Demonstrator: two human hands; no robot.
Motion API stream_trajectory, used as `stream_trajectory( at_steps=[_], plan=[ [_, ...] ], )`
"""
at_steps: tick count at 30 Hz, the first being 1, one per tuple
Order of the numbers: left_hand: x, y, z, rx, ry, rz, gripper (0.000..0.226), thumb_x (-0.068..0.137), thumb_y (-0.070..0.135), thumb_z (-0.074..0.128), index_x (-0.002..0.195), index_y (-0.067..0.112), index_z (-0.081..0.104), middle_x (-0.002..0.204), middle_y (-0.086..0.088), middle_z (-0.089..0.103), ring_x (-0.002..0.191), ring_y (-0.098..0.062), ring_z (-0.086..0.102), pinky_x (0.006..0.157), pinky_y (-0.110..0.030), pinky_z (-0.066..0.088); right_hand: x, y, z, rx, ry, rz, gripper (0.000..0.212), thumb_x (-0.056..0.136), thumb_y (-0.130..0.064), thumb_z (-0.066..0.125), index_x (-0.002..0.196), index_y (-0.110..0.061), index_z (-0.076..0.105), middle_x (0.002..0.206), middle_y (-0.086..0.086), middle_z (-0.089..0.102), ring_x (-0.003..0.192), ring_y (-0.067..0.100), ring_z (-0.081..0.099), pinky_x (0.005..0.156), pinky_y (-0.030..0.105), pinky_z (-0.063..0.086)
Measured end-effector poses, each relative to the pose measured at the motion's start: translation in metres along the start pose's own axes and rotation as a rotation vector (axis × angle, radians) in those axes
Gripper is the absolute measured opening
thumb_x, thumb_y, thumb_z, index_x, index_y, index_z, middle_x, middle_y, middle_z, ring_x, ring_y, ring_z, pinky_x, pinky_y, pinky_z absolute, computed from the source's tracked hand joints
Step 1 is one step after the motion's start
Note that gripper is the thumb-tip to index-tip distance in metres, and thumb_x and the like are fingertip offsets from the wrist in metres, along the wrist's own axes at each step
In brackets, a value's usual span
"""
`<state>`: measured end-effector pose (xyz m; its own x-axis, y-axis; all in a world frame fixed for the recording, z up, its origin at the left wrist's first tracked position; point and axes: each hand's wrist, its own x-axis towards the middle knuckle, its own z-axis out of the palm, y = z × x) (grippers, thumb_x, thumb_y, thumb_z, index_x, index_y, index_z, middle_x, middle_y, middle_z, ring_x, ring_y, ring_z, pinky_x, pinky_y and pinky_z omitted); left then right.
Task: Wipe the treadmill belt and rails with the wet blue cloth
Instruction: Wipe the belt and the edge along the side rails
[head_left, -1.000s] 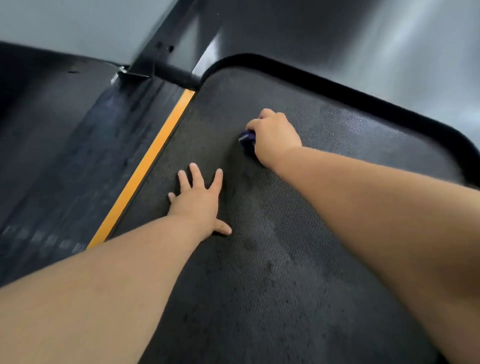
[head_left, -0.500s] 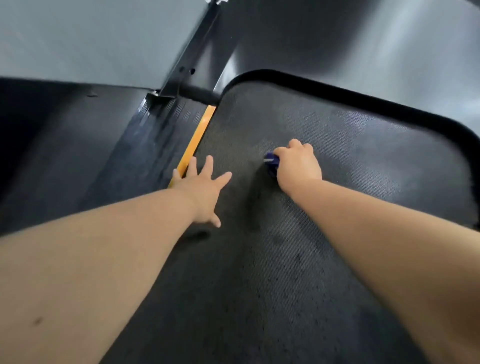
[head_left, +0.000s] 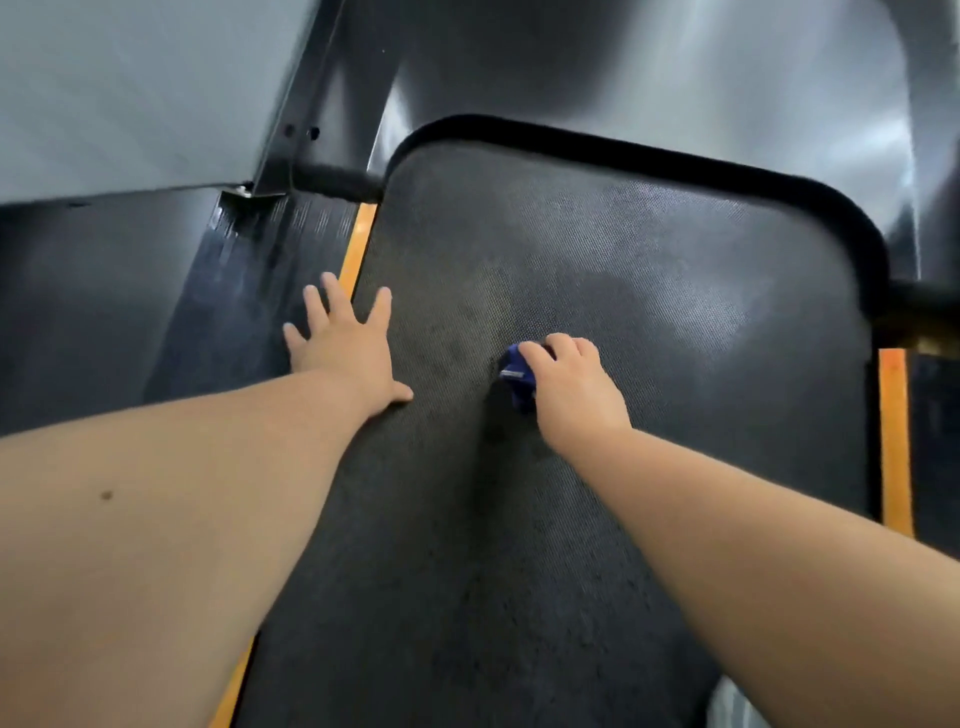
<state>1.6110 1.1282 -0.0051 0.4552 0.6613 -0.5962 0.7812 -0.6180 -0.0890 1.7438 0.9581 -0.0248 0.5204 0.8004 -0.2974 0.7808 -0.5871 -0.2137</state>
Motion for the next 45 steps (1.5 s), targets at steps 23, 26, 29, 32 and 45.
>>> stream_trajectory(
  at_steps=[23, 26, 29, 32, 45],
  plan=[
    [0.025, -0.031, 0.015, 0.072, 0.157, 0.059, 0.129, 0.064, 0.087, 0.045, 0.147, 0.013, -0.020, 0.154, -0.011, -0.026, 0.144, -0.031, -0.013, 0.115, -0.049, 0.014, 0.125, -0.007, -0.003, 0.007, 0.264, -0.205, 0.034, 0.084, -0.021, 0.061, 0.118, -0.019, 0.061, 0.112, 0.008, 0.053, 0.102, 0.031, 0.046, 0.085, 0.039, 0.040],
    [0.023, -0.027, 0.014, 0.067, 0.142, 0.049, 0.126, 0.066, 0.084, 0.050, 0.148, 0.017, -0.018, 0.153, -0.012, -0.028, 0.144, -0.033, -0.015, 0.115, -0.051, 0.012, 0.129, -0.024, -0.002, 0.046, 0.286, -0.038, 0.033, 0.087, -0.022, 0.057, 0.120, -0.019, 0.057, 0.116, 0.007, 0.049, 0.106, 0.029, 0.042, 0.085, 0.037, 0.035],
    [0.026, -0.026, 0.015, 0.070, 0.146, 0.048, 0.121, 0.068, 0.081, 0.052, 0.149, 0.023, -0.016, 0.152, -0.015, -0.029, 0.143, -0.036, -0.016, 0.114, -0.054, 0.012, 0.083, -0.036, 0.020, 0.059, 0.289, -0.169, 0.034, 0.079, -0.021, 0.066, 0.113, -0.017, 0.062, 0.107, 0.006, 0.053, 0.096, 0.030, 0.048, 0.079, 0.039, 0.042],
    [0.027, -0.024, 0.016, 0.086, 0.131, 0.037, 0.115, 0.070, 0.079, 0.052, 0.149, 0.027, -0.013, 0.150, -0.017, -0.032, 0.142, -0.038, -0.018, 0.114, -0.055, 0.011, 0.079, -0.017, 0.018, 0.037, 0.180, -0.468, 0.036, 0.072, -0.023, 0.074, 0.107, -0.016, 0.066, 0.097, 0.007, 0.058, 0.086, 0.031, 0.053, 0.072, 0.041, 0.049],
    [0.032, -0.017, 0.022, 0.092, 0.127, -0.019, 0.111, 0.073, 0.076, 0.054, 0.149, 0.029, -0.012, 0.148, -0.018, -0.036, 0.141, -0.039, -0.023, 0.114, -0.057, 0.009, 0.066, -0.019, 0.029, 0.100, 0.210, -0.506, 0.037, 0.069, -0.026, 0.069, 0.105, -0.017, 0.065, 0.097, 0.004, 0.057, 0.087, 0.029, 0.052, 0.073, 0.039, 0.046]
  ],
)
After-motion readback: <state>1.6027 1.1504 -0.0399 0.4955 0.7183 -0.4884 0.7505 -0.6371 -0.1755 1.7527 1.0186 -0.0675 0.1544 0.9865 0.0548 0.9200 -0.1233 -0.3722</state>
